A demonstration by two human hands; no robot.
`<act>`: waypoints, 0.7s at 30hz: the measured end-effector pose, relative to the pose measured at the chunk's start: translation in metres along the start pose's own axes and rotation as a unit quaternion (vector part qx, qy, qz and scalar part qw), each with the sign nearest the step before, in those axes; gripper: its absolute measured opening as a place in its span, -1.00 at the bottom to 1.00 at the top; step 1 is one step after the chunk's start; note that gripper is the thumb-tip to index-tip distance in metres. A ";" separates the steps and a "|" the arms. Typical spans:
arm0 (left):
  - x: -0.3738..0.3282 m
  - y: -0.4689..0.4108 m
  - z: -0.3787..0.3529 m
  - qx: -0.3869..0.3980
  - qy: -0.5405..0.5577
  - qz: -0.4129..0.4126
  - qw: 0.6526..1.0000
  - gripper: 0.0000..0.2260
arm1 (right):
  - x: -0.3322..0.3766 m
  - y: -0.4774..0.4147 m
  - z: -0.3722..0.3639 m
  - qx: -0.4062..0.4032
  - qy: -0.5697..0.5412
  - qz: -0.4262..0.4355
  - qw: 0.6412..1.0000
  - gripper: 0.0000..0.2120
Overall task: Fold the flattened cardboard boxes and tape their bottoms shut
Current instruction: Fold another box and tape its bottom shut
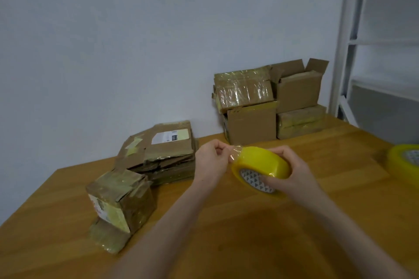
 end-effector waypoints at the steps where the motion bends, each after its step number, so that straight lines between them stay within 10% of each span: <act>1: -0.001 0.001 -0.005 0.001 0.000 -0.003 1.000 -0.84 | -0.002 -0.001 0.003 0.005 0.013 -0.006 1.000 -0.50; 15: -0.011 0.013 -0.021 -0.094 0.086 -0.006 0.992 -0.89 | -0.011 -0.008 0.022 0.014 0.109 -0.030 0.994 -0.56; 21: -0.023 0.003 -0.019 -0.017 0.071 -0.043 0.996 -0.79 | -0.021 0.000 0.031 0.009 0.085 -0.071 0.994 -0.57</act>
Point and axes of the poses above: each hand's wrist, its own y-axis away from the middle knuckle, its own z-axis out of the back of the hand, x = y × z, the point moved 10 cm from there along -y, towards the middle knuckle, and after that the axes turned 10 degrees about -z, right-handed, at the moved point
